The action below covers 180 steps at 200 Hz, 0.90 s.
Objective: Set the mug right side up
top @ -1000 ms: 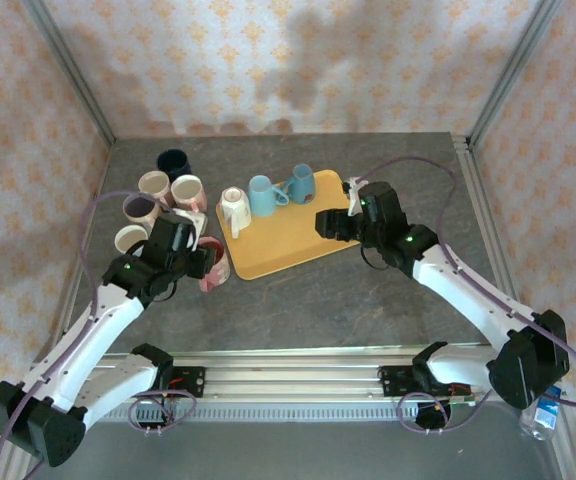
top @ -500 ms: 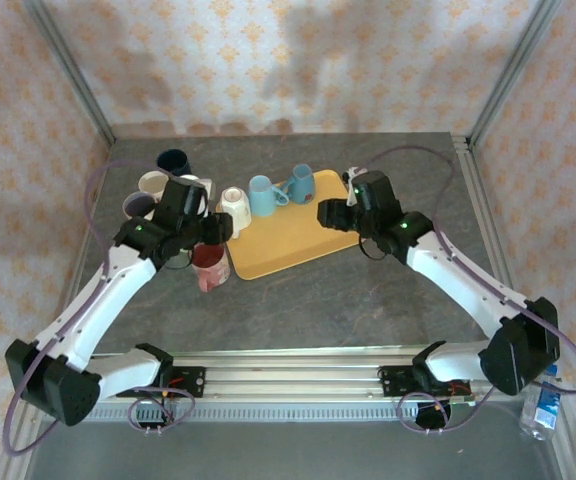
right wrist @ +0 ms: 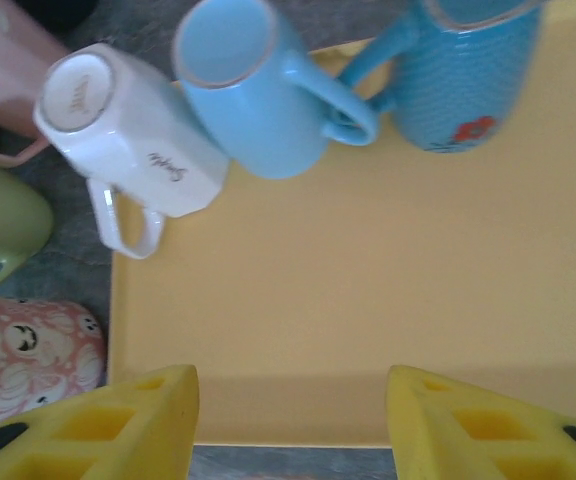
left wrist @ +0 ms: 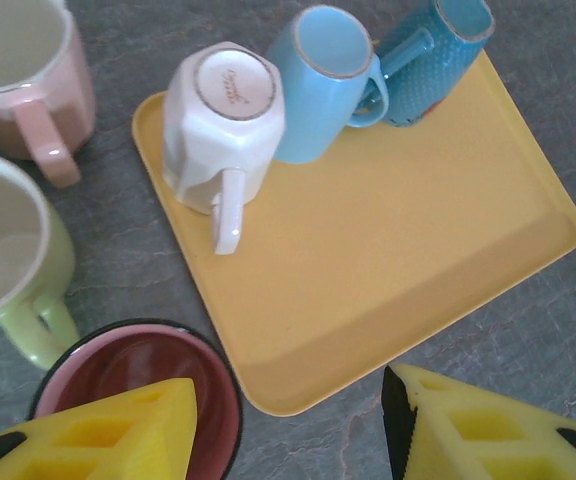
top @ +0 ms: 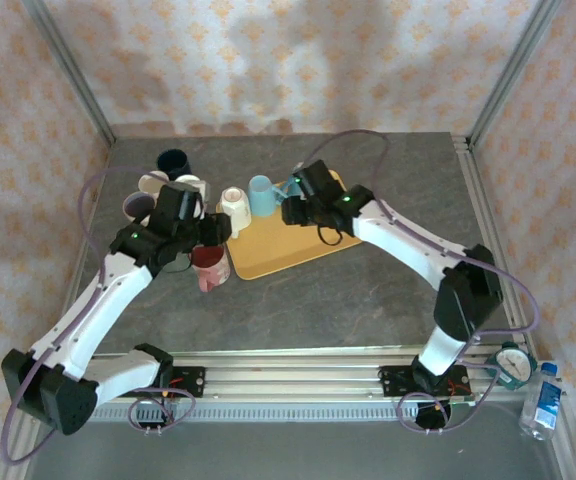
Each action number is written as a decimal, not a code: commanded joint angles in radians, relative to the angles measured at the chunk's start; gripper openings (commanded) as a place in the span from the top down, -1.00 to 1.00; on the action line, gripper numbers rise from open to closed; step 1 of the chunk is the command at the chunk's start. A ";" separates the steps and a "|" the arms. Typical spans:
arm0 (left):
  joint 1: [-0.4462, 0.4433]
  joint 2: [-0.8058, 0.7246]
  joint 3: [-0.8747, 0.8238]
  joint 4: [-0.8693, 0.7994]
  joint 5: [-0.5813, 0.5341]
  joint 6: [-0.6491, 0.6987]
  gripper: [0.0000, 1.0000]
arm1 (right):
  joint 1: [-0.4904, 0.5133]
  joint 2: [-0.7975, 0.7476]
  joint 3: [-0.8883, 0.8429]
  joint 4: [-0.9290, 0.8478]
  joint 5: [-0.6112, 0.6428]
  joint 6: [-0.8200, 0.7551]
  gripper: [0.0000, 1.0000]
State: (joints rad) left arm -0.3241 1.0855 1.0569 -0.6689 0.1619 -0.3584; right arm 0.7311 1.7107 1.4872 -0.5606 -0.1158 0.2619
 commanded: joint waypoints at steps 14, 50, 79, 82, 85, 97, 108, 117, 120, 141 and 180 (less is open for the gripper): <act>0.096 -0.086 -0.055 -0.038 -0.003 0.016 -0.03 | 0.052 0.136 0.143 -0.025 -0.016 0.078 0.01; 0.160 -0.108 -0.086 -0.057 0.060 0.036 -0.04 | 0.089 0.311 0.320 -0.069 -0.043 0.149 0.12; 0.195 -0.101 -0.098 -0.061 0.109 0.039 -0.04 | 0.108 0.412 0.428 -0.105 -0.045 0.191 0.14; 0.196 -0.101 -0.100 -0.061 0.113 0.041 -0.04 | 0.109 0.421 0.437 -0.108 -0.046 0.195 0.14; 0.197 -0.101 -0.100 -0.061 0.116 0.041 -0.04 | 0.111 0.427 0.446 -0.112 -0.044 0.198 0.15; 0.204 -0.103 -0.098 -0.062 0.123 0.045 -0.04 | 0.113 0.458 0.479 -0.127 -0.045 0.213 0.16; 0.210 -0.104 -0.099 -0.061 0.126 0.047 -0.05 | 0.114 0.481 0.503 -0.135 -0.046 0.224 0.16; 0.213 -0.102 -0.099 -0.059 0.130 0.050 -0.05 | 0.116 0.498 0.520 -0.140 -0.045 0.230 0.16; 0.215 -0.102 -0.100 -0.059 0.132 0.050 -0.05 | 0.116 0.503 0.524 -0.142 -0.046 0.232 0.16; 0.221 -0.097 -0.097 -0.063 0.139 0.059 -0.05 | 0.122 0.537 0.556 -0.144 -0.048 0.245 0.16; 0.230 -0.094 -0.096 -0.066 0.147 0.073 -0.06 | 0.131 0.591 0.617 -0.154 -0.051 0.259 0.18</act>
State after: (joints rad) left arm -0.1051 0.9863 0.9657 -0.7078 0.2886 -0.3138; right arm 0.8482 2.2745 2.0529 -0.6811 -0.1768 0.4934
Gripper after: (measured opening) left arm 0.527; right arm 0.416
